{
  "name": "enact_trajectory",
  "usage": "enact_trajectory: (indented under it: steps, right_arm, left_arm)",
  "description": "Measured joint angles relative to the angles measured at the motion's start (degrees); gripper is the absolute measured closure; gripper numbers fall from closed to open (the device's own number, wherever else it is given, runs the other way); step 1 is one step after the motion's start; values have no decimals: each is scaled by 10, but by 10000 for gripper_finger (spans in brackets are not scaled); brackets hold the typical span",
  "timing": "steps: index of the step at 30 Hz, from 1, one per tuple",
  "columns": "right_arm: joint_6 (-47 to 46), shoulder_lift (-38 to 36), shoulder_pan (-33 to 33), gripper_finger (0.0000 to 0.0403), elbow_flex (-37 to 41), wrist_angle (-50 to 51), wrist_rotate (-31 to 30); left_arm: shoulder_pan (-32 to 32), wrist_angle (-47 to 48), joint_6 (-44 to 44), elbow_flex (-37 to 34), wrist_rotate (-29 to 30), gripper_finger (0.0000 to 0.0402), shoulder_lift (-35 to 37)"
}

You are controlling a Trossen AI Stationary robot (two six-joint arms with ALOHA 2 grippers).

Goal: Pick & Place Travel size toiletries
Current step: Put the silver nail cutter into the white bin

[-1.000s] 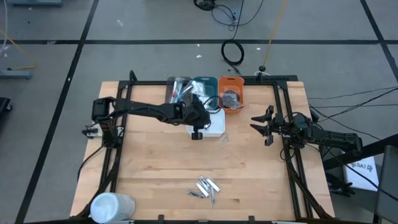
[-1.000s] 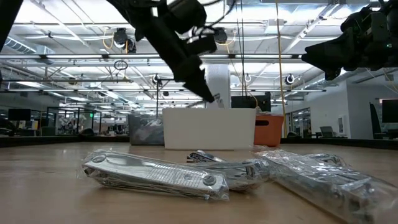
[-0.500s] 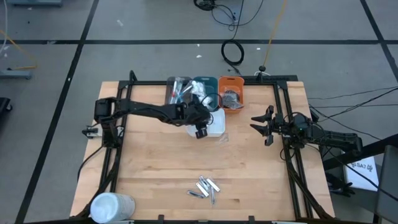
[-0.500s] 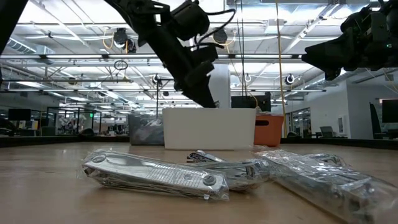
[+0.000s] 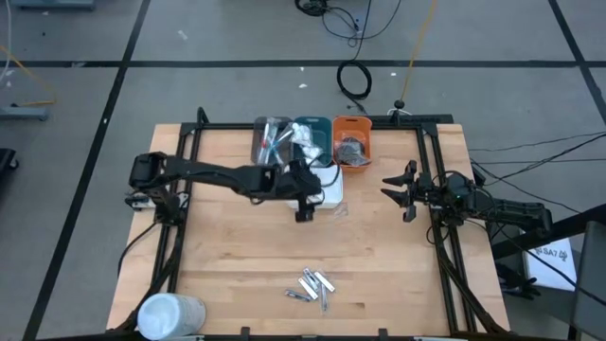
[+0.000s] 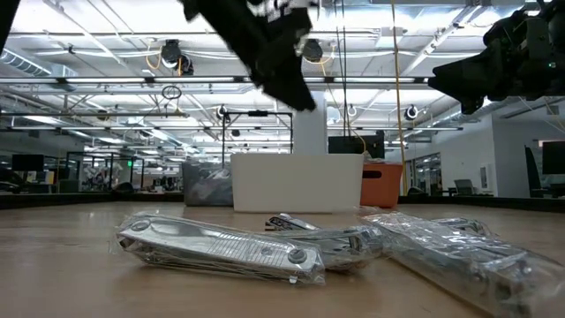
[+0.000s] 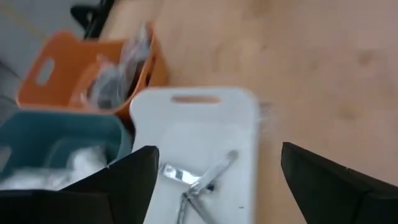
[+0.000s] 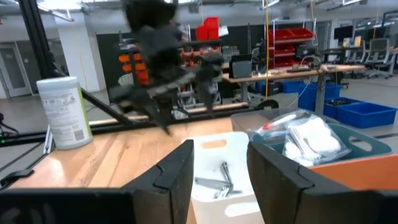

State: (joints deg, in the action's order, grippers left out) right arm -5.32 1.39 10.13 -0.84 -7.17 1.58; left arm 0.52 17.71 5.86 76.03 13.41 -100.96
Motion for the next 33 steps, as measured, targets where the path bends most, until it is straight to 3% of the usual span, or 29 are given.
enact_trajectory:
  steps: [8, 15, 20, 33]
  right_arm:
    - [0, 4, 0, 261, 0, 1, 0]
    - [0, 4, 0, 261, 0, 3, 0]
    - [0, 4, 0, 261, 0, 1, 0]
    - [0, 4, 0, 261, 0, 1, 0]
  left_arm:
    - [-138, 172, -31, 109, 1, 66, 2]
    - [-245, 241, -218, 101, 18, 66, -14]
    - [-296, 217, -261, 97, 33, 66, -59]
    - [-326, 140, -304, 96, -46, 66, -216]
